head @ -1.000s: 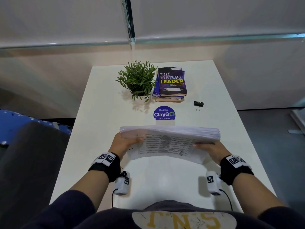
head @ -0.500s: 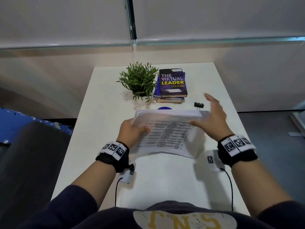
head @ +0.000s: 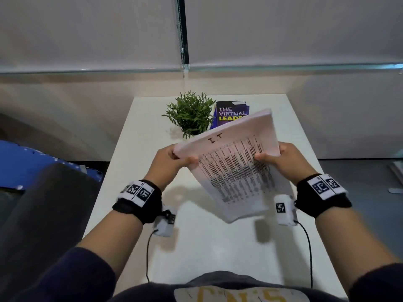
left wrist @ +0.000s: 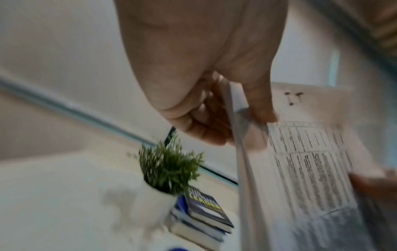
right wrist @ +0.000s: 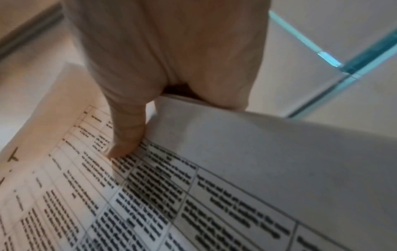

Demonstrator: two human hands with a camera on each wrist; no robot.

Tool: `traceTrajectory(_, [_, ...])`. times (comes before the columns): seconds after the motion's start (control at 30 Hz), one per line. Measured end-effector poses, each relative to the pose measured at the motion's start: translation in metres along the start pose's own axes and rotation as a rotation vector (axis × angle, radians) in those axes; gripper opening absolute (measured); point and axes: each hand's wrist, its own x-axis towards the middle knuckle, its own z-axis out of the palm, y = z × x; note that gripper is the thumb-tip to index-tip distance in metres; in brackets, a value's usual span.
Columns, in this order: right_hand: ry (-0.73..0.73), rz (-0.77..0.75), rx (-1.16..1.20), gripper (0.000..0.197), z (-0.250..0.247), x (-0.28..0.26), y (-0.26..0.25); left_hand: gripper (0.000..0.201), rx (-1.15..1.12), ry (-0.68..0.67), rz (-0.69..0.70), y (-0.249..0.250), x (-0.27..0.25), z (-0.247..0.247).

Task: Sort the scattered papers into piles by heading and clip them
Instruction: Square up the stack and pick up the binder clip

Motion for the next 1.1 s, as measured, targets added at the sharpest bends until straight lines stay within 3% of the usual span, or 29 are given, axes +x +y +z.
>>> traceTrajectory(0.07, [0.025,0.015,0.125,0.024,0.009,-0.007,0.012,0.020,-0.117,0.016,-0.023,-0.007,-0.006,0.016])
traceTrajectory(0.3, [0.136,0.072,0.414,0.030,0.039,-0.025,0.037,0.028,0.021,0.144,0.149,-0.005,-0.010,0.052])
traceTrajectory(0.43, [0.177,0.028,0.400,0.021,0.040,-0.028,0.041,0.025,-0.076,0.142,0.233,-0.006,-0.024,0.057])
traceTrajectory(0.63, [0.109,-0.033,0.316,0.045,0.051,-0.034,0.046,0.025,-0.084,0.146,0.219,-0.028,-0.031,0.063])
traceTrajectory(0.9, [0.100,0.020,0.378,0.041,0.051,-0.026,0.044,0.026,-0.116,0.188,0.215,-0.028,-0.026,0.061])
traceTrajectory(1.1, [0.053,0.003,0.317,0.072,0.048,-0.030,0.049,0.024,-0.138,0.166,0.172,-0.036,-0.029,0.057])
